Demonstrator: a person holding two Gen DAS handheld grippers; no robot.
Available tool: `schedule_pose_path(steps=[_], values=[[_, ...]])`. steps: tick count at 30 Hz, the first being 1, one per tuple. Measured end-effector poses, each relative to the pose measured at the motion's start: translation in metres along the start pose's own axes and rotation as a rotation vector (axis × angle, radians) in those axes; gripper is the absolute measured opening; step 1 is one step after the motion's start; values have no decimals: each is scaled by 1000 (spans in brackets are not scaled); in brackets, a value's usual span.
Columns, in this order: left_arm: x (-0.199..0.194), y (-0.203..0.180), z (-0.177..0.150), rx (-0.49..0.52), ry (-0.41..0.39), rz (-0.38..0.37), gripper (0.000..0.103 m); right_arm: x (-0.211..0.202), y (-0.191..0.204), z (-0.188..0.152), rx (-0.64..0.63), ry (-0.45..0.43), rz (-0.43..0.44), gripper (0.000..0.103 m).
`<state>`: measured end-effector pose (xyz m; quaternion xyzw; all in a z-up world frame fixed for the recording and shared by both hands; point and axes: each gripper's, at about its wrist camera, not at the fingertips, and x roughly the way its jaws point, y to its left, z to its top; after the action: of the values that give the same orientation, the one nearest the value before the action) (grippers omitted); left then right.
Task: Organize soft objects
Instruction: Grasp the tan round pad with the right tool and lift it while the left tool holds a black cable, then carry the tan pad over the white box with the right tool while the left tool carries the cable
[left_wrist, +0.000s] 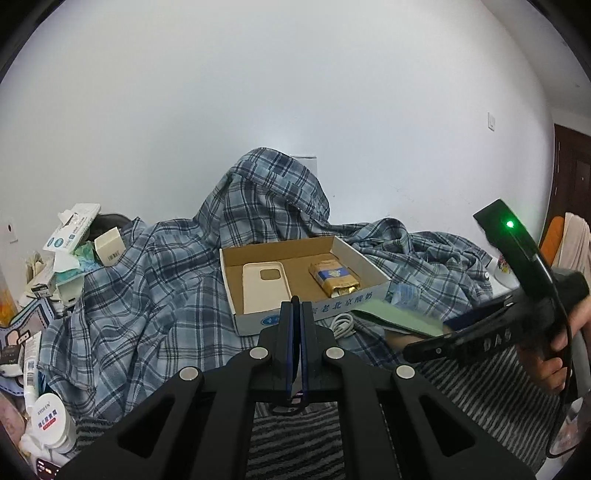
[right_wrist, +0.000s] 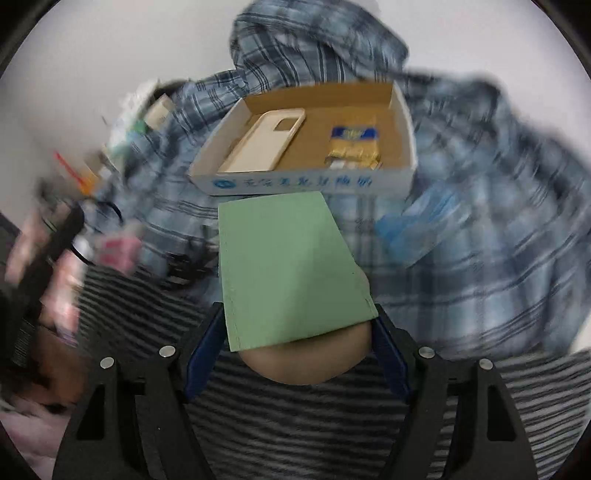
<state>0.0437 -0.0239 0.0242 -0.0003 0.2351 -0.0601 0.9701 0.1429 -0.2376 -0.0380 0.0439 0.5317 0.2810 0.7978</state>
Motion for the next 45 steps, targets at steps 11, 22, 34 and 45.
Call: schedule_pose_path(steps=[11,22,34,45], values=[[-2,0,3,-25,-10,-5,3,1,-27,-7,326,-73,488,74],[-1,-4,5,-18,-19,-11,3,-11,-23,-3,246,-168,248,74],[-14,-6,37,-5,-91,1,3,-41,-9,15,98,-309,-21,74],[-6,-2,119,-34,-224,12,3,-100,27,72,-52,-520,-159,75]])
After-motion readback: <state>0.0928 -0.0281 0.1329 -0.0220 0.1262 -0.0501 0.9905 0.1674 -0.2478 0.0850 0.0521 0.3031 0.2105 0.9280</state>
